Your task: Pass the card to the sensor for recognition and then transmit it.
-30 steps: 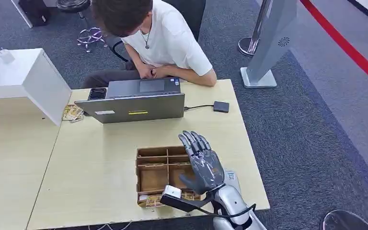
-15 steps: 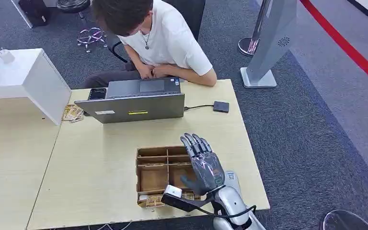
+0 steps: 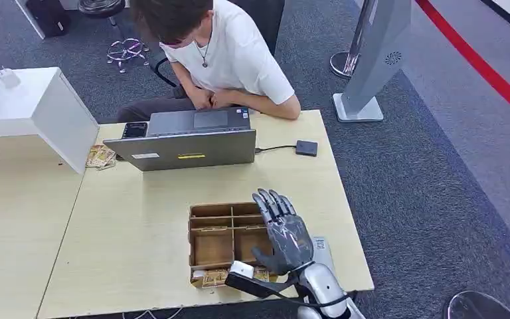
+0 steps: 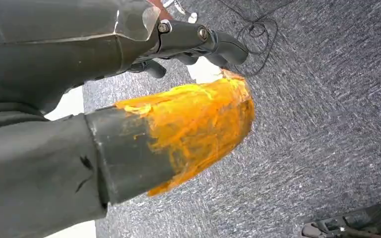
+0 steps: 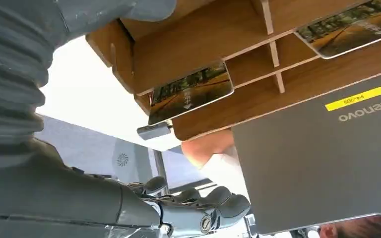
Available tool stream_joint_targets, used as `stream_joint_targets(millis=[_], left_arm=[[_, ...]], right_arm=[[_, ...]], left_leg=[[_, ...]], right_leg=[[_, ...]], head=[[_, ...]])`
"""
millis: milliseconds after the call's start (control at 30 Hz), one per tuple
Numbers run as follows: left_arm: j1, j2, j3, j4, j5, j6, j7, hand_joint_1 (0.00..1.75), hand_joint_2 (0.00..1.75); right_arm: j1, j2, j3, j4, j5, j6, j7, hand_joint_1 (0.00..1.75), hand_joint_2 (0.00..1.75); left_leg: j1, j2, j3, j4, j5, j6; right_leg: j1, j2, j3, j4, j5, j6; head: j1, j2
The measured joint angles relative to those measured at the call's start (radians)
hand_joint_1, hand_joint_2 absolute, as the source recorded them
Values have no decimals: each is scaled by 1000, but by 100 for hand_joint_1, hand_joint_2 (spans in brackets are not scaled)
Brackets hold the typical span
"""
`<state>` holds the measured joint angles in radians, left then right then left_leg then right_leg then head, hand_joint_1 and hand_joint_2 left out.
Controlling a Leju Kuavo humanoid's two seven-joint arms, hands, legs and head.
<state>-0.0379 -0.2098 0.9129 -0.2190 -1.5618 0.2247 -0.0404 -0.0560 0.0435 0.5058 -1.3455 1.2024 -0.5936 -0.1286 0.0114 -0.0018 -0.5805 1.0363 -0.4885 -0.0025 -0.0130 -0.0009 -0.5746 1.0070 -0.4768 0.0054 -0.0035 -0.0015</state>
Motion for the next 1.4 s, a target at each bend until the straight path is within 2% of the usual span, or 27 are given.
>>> stream_joint_targets(millis=[267,667,733,900,967,1000,1033,1200,1400], left_arm=[[0,0,0,0,-1,0,0,0,0],[0,0,0,0,-2,0,0,0,0],[0,0,0,0,-2,0,0,0,0],[0,0,0,0,-2,-1,0,0,0],[0,0,0,0,-1,-1,0,0,0],[0,0,0,0,-1,-1,0,0,0],[0,0,0,0,-1,-1,0,0,0],[0,0,0,0,-1,-1,0,0,0],[0,0,0,0,-1,-1,0,0,0]], right_arm=[[0,0,-2,-14,3,0,0,2,175],[0,0,-2,-20,3,0,0,19,175],[0,0,-2,-21,3,0,0,28,175],[0,0,-2,-24,3,0,0,30,175],[0,0,-2,-24,3,0,0,37,175],[0,0,-2,-24,3,0,0,51,175],[0,0,-2,-24,3,0,0,54,175],[0,0,-2,-24,3,0,0,47,175],[0,0,-2,-23,3,0,0,51,175]], left_leg=[[0,0,0,0,0,0],[0,0,0,0,0,0],[0,0,0,0,0,0],[0,0,0,0,0,0],[0,0,0,0,0,0],[0,0,0,0,0,0],[0,0,0,0,0,0],[0,0,0,0,0,0],[0,0,0,0,0,0]], right_leg=[[0,0,0,0,0,0],[0,0,0,0,0,0],[0,0,0,0,0,0],[0,0,0,0,0,0],[0,0,0,0,0,0],[0,0,0,0,0,0],[0,0,0,0,0,0],[0,0,0,0,0,0],[0,0,0,0,0,0]], head=[[0,0],[0,0],[0,0],[0,0],[0,0],[0,0],[0,0],[0,0],[0,0]])
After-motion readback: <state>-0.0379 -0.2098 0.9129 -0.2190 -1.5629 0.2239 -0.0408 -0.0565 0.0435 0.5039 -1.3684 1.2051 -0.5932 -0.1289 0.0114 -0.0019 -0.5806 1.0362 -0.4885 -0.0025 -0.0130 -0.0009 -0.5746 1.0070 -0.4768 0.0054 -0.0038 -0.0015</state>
